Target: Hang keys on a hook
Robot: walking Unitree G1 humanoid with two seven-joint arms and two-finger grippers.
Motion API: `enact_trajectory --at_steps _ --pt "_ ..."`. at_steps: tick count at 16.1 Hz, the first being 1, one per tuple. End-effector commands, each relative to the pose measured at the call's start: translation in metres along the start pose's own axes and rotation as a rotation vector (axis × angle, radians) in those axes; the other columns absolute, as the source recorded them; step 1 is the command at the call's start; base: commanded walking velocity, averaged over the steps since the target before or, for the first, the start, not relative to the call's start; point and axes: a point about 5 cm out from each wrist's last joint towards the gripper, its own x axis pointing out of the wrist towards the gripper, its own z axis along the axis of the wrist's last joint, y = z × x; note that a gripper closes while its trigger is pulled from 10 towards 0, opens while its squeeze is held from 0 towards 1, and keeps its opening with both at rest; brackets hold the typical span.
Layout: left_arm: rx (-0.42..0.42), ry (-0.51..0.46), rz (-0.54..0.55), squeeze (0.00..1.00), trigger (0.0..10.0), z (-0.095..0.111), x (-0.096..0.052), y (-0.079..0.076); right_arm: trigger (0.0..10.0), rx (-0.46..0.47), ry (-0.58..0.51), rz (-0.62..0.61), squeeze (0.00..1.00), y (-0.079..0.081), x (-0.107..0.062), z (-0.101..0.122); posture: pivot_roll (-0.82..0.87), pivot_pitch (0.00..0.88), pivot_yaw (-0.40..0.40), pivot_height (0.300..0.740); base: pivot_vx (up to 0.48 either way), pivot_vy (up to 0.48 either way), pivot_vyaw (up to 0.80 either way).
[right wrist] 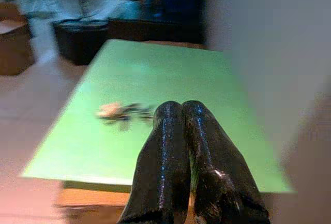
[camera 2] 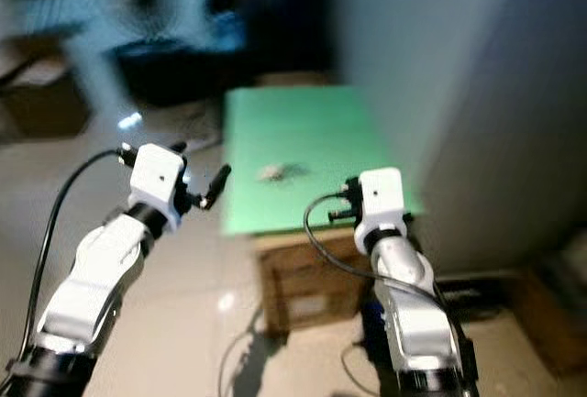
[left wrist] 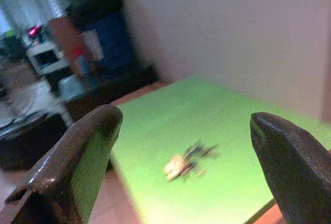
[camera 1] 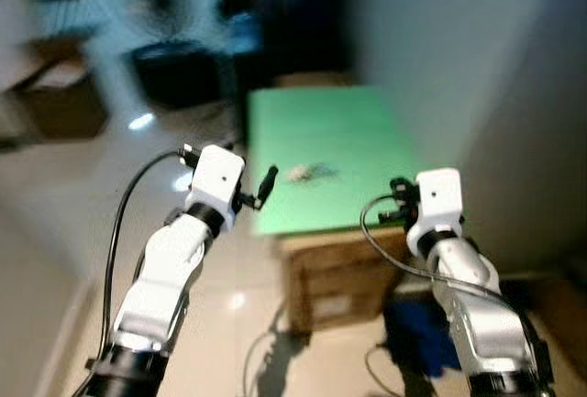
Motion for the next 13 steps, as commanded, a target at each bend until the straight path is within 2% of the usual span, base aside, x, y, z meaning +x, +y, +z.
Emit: enact_trajectory --at_steps 1,8,11,13 --pt "0.005 0.014 0.004 0.0 10.0 -0.0028 0.0008 -0.0009 10.0 -0.016 0.008 -0.01 0.0 -0.0023 0.0002 0.0027 -0.11 0.0 0.036 0.718 0.292 0.0 0.0" --pt "0.026 0.018 0.019 0.0 10.0 -0.0034 0.001 0.0024 10.0 -0.043 0.028 0.024 0.0 -0.0025 -0.0005 0.0029 -0.11 0.0 0.031 0.718 0.295 0.0 0.0" --pt "0.027 0.017 0.021 0.0 10.0 -0.0031 0.0017 0.0026 10.0 -0.095 0.042 0.081 0.0 0.0018 -0.0009 0.0021 -0.11 0.0 0.029 0.718 0.294 0.0 0.0" --pt "0.029 0.018 0.025 0.0 10.0 -0.0033 0.001 0.0042 10.0 -0.134 0.056 0.104 0.0 0.005 0.0003 0.0005 -0.1 0.0 0.026 0.718 0.296 0.0 0.8"
